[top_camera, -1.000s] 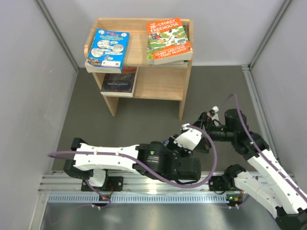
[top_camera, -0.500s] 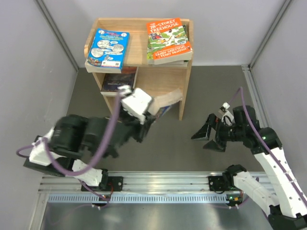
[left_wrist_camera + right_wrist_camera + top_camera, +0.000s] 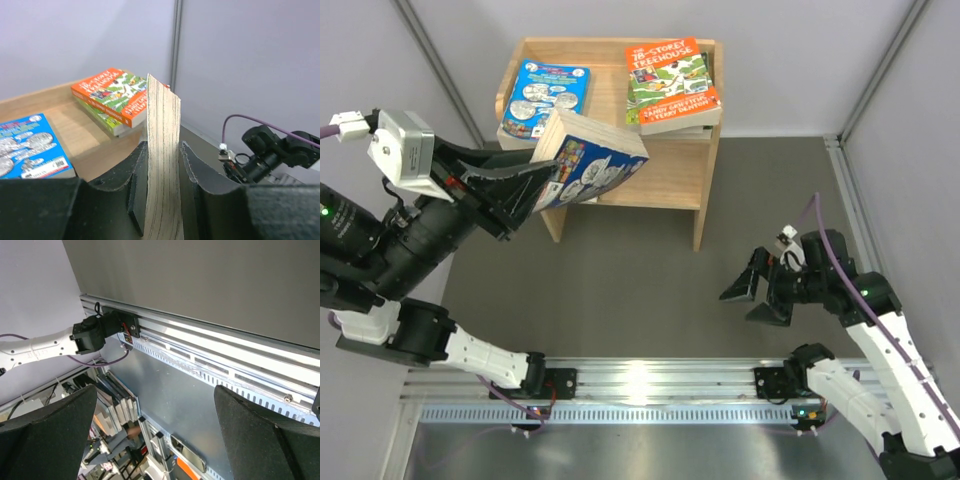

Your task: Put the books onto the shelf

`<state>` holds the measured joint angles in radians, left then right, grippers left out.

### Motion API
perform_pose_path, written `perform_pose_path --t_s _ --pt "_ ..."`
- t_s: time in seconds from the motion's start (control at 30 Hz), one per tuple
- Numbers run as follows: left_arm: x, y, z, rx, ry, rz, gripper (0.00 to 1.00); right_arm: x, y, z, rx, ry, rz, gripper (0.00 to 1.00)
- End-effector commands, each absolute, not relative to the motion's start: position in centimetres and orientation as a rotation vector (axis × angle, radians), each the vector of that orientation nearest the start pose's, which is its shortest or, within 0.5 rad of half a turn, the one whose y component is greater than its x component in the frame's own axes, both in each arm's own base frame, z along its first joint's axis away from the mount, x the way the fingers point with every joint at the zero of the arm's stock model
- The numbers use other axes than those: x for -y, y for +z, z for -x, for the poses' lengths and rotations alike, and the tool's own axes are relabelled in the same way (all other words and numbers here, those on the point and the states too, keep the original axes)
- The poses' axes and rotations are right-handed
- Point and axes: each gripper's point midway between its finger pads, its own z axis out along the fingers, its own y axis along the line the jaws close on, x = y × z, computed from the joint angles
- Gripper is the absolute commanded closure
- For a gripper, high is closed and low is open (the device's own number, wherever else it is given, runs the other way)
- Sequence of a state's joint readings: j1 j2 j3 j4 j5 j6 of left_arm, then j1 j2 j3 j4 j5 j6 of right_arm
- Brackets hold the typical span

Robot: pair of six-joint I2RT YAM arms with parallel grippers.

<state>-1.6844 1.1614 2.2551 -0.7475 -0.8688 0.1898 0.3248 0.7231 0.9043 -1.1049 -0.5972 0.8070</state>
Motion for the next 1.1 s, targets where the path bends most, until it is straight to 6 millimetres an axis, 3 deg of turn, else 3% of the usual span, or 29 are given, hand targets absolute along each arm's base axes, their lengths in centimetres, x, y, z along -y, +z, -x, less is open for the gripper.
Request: perform_pose_path --t_s 0.0,0.13,0.3,0.43,0.53,0.7,0.73,0.87,0.9,1.0,1.07 --pt "17.1 66.3 -12.6 -1.187 -0.697 -0.408 1.0 -16.5 20.8 -11.0 -2.65 1.159 -0.365 0.0" --pt "17.7 67.2 -13.0 -1.166 -0.631 -0.4 1.0 -16.6 20.2 -11.2 -2.662 1.155 -0.37 0.0" --pt "16.2 69.5 -13.7 -1.1 -0.563 -0.332 1.0 -16.7 19.4 -11.4 -2.669 1.157 -0.376 0.0" --pt "18.2 69.7 -14.4 -1.098 -0.368 -0.357 1.0 -16.8 18.8 -11.5 -2.678 1.167 -0.39 0.0" --pt "18.2 70.2 -14.7 -1.093 -0.275 -0.368 1.0 -16.9 18.8 -11.7 -2.679 1.166 -0.389 0.0" --pt "18.2 69.1 -15.4 -1.125 -0.067 -0.443 1.0 -17.0 18.5 -12.0 -2.688 1.162 -0.39 0.0" --pt "19.3 68.2 -15.6 -1.133 -0.005 -0.482 1.0 -17.0 18.3 -12.1 -2.693 1.16 -0.39 0.0" --pt "19.2 65.4 -19.6 -1.206 0.225 -0.484 1.0 -17.2 18.0 -12.6 -2.696 1.16 -0.389 0.0" --pt "18.4 64.4 -21.6 -1.236 0.326 -0.494 1.0 -17.2 17.8 -12.7 -2.701 1.161 -0.393 0.0" --pt "17.9 63.3 -24.3 -1.25 0.399 -0.481 1.0 -17.4 17.8 -13.0 -2.698 1.168 -0.399 0.01" --pt "18.2 63.7 -25.0 -1.219 0.331 -0.466 1.0 -17.4 17.9 -13.0 -2.695 1.168 -0.403 0.0"
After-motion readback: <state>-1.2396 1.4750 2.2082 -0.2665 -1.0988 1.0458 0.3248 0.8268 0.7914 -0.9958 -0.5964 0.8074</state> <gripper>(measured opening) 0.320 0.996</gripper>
